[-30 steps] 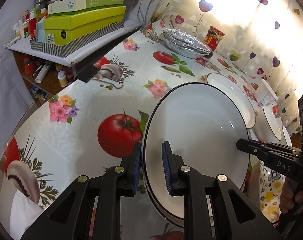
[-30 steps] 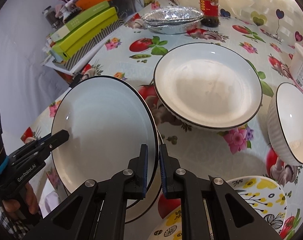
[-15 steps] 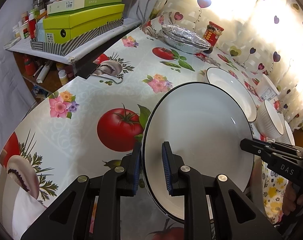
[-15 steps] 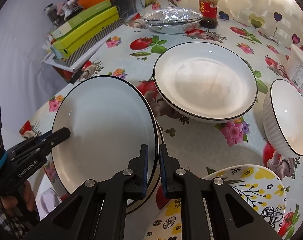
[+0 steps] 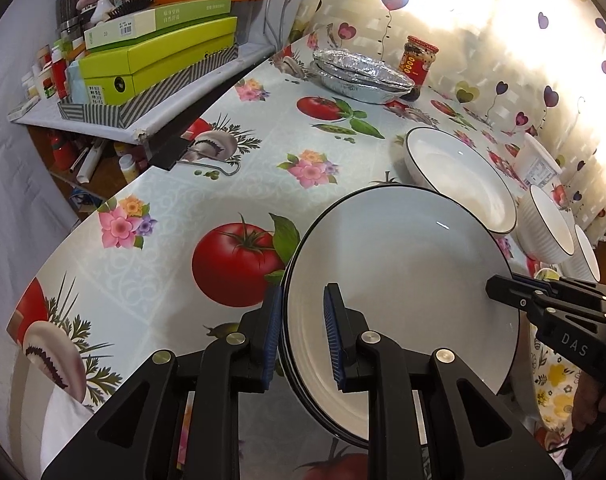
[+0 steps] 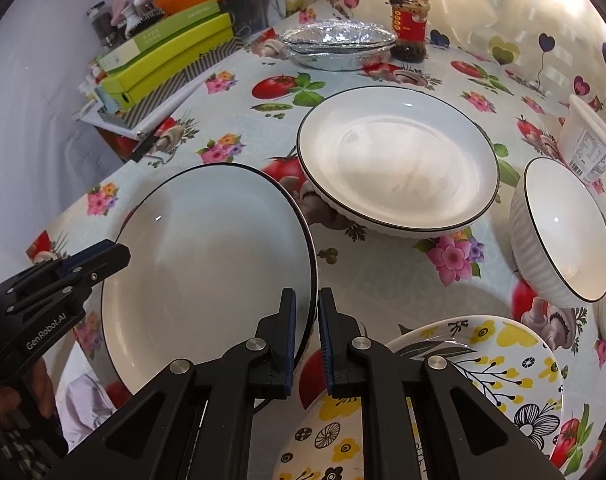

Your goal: Organize plates and bowls

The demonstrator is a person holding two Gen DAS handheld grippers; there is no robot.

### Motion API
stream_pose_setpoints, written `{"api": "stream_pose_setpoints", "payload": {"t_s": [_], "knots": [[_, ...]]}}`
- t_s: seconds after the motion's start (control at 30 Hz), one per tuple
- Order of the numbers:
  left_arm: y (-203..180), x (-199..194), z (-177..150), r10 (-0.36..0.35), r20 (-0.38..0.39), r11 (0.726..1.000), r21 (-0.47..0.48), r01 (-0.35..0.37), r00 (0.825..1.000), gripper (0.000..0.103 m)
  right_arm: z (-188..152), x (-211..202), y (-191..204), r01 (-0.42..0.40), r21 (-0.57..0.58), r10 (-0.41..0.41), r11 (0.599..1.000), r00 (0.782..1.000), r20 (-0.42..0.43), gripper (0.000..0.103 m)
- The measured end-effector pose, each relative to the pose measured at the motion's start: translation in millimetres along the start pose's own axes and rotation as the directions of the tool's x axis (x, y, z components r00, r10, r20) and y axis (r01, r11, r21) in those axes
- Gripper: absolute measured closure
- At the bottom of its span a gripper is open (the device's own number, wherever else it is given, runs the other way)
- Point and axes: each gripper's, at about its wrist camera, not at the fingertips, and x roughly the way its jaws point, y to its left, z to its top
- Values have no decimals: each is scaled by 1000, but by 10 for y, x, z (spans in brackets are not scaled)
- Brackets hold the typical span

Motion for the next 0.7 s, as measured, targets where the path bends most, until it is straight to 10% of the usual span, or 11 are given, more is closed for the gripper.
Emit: {"api": "stream_pose_setpoints", "payload": {"t_s": [0.43, 0.57, 0.7], "knots": [[53, -2, 11, -16, 3, 1000, -16, 16, 1000, 80, -2, -2, 20, -1, -19, 1, 1000, 1000, 10, 83], [61, -19, 23, -20, 12, 1000, -17, 20, 1000, 80, 10, -60, 48, 23, -36, -21, 999, 999, 45, 62], [101, -60, 60, -9, 26, 1000, -22, 9, 1000, 80, 16, -93, 16, 30, -32, -27, 999, 998, 65, 61]]}}
